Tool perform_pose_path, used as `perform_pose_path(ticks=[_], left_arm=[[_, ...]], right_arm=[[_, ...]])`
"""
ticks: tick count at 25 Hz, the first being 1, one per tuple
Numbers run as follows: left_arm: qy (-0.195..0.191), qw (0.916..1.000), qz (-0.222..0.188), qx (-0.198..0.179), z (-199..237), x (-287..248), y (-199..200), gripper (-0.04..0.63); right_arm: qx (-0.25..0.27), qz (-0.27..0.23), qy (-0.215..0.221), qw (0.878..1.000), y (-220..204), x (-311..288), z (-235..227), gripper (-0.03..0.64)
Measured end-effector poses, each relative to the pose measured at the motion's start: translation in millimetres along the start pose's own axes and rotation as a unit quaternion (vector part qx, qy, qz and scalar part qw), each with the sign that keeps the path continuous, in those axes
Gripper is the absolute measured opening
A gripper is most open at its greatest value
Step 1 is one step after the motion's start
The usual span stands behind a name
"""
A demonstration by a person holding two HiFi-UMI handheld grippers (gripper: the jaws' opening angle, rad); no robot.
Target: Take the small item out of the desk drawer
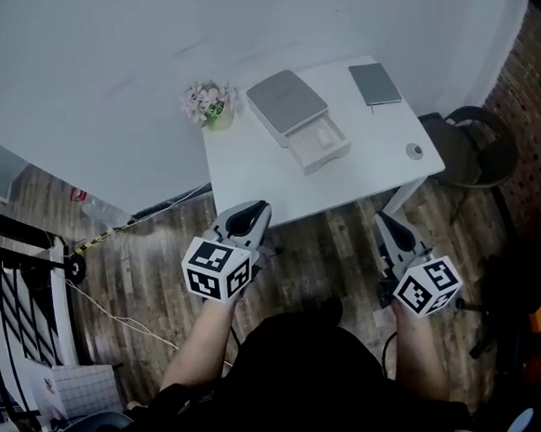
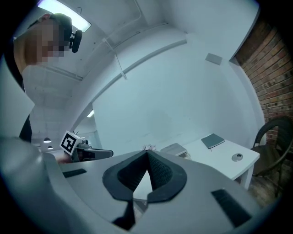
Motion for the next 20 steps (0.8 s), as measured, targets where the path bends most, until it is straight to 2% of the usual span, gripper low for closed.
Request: perform_pose_path(ticks=[4, 8, 14, 20], left_arm=[[0.006, 0.9997, -0.001, 0.023, 30.9, -19.3, -2.2, 0.032], [-0.006, 0.9993, -0.009, 0.037, 58.4, -44.0, 4.2, 0.032], [-0.035, 0.9987, -0.024, 0.027, 94.7, -77.7, 24.5, 0.032], [-0.055, 0.9975, -0.002, 0.043, 113.8, -102.5, 10.9, 0.032]], right_arm=[[0.001, 0.015, 0.006, 1.0, -3.2, -31.7, -5.8, -0.005], [0.009, 0.025, -0.004, 1.0, 2.3, -61.6, -11.8, -0.005], [0.022, 0.047, -0.009, 0.999, 3.9, -121.0, -12.2, -0.005], [0.015, 0.083, -0.007, 0.996, -12.8, -162.9, -16.4, -0.005]])
Point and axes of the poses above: the fingertips, and each gripper's own axes: x backward along the fingers, z to its left, y out of its top, the point moved 4 cm from there along x, backward along the fingers, and after that the axes turned 11 degrees about y, right-handed, at the moved point
